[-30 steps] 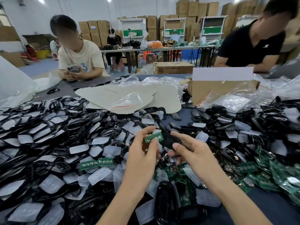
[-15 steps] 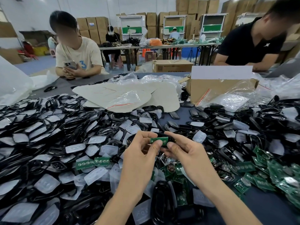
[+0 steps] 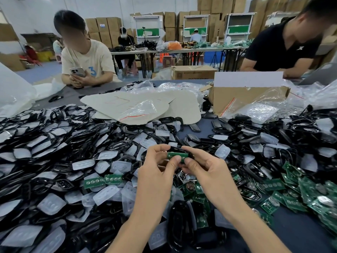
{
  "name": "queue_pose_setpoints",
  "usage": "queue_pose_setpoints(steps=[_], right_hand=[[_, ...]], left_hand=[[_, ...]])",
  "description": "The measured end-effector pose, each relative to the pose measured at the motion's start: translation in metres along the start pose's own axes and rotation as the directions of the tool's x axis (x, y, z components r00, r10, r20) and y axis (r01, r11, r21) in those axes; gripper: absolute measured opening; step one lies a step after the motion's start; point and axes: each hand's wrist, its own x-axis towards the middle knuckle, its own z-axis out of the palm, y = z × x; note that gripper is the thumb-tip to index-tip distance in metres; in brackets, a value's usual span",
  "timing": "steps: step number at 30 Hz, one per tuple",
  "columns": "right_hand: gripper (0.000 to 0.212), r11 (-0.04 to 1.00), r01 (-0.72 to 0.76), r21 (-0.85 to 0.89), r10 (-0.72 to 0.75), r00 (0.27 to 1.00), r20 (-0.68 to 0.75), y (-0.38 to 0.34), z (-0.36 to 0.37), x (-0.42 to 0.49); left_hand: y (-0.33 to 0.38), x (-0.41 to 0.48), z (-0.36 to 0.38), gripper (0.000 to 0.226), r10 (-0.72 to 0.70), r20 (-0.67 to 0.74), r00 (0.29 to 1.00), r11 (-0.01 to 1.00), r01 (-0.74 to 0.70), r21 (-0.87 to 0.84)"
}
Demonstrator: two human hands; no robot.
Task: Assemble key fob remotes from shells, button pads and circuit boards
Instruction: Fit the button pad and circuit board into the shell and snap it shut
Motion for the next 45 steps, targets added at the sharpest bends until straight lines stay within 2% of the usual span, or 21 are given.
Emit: queue_pose_setpoints(steps=[7,11,16,21,24,28,32,34,36,38,41,43,45], right_hand=[[0.034,1.0,0.012,-0.007,-0.012,1.0,-0.021,-0.004,0.003,-0.002],[0.035,0.999,0.035,0.012,-0.035,0.999,-0.013,-0.007,0.004,-0.004],[0.034,0.997,0.022,0.078,-0.023,1.0,0.008,-0.008,0.004,-0.004],[0.029,0.995,0.036,0.093,-0.039,0.999,0.024,-0.008,0.003,-0.003],[0.023,0.994,0.043,0.097,-0.046,0.999,0.029,-0.011,0.0,-0.001],[0.02,0.973,-0.012,0.232,0.021,0.999,-0.038,-0.013,-0.008,0.004],[0.007,0.863,-0.058,0.501,0.18,0.963,-0.198,-0.016,-0.023,0.012],[0.003,0.788,-0.067,0.612,0.264,0.935,-0.237,-0.017,-0.034,0.012],[0.01,0.727,-0.07,0.683,0.334,0.905,-0.263,-0.017,-0.042,0.012],[0.019,0.678,-0.044,0.734,0.37,0.883,-0.288,-0.017,-0.047,0.013],[0.027,0.581,-0.001,0.814,0.373,0.889,-0.265,-0.017,-0.05,0.014],[0.028,0.557,-0.008,0.83,0.384,0.889,-0.249,-0.017,-0.051,0.014],[0.027,0.562,-0.026,0.827,0.393,0.888,-0.239,-0.017,-0.05,0.013]], left_hand=[[0.003,-0.011,0.009,0.02,0.043,-0.075,0.996,0.999,-0.041,0.028],[0.005,-0.009,0.008,0.023,0.116,-0.119,0.986,0.991,-0.107,0.078],[0.006,-0.006,0.004,0.041,-0.003,-0.056,0.998,1.0,0.003,-0.004],[0.002,0.002,-0.001,0.019,-0.065,0.024,0.998,0.99,0.067,-0.124],[0.004,0.003,-0.005,0.013,-0.056,0.065,0.996,0.988,0.065,-0.139],[0.008,-0.001,-0.004,0.009,-0.047,0.135,0.99,0.989,0.066,-0.135],[0.012,-0.007,-0.006,0.013,-0.002,0.19,0.982,0.999,0.009,-0.036],[0.019,-0.012,-0.009,0.018,0.005,0.367,0.93,0.993,-0.047,0.105],[0.029,-0.02,-0.01,0.021,-0.064,0.622,0.78,0.928,-0.183,0.325],[0.04,-0.033,-0.008,0.022,-0.167,0.775,0.61,0.824,-0.345,0.45],[0.049,-0.057,-0.006,0.028,-0.309,0.81,0.498,0.705,-0.452,0.546],[0.052,-0.072,-0.005,0.03,-0.373,0.806,0.459,0.642,-0.5,0.581],[0.055,-0.083,-0.003,0.033,-0.359,0.821,0.444,0.597,-0.567,0.568]])
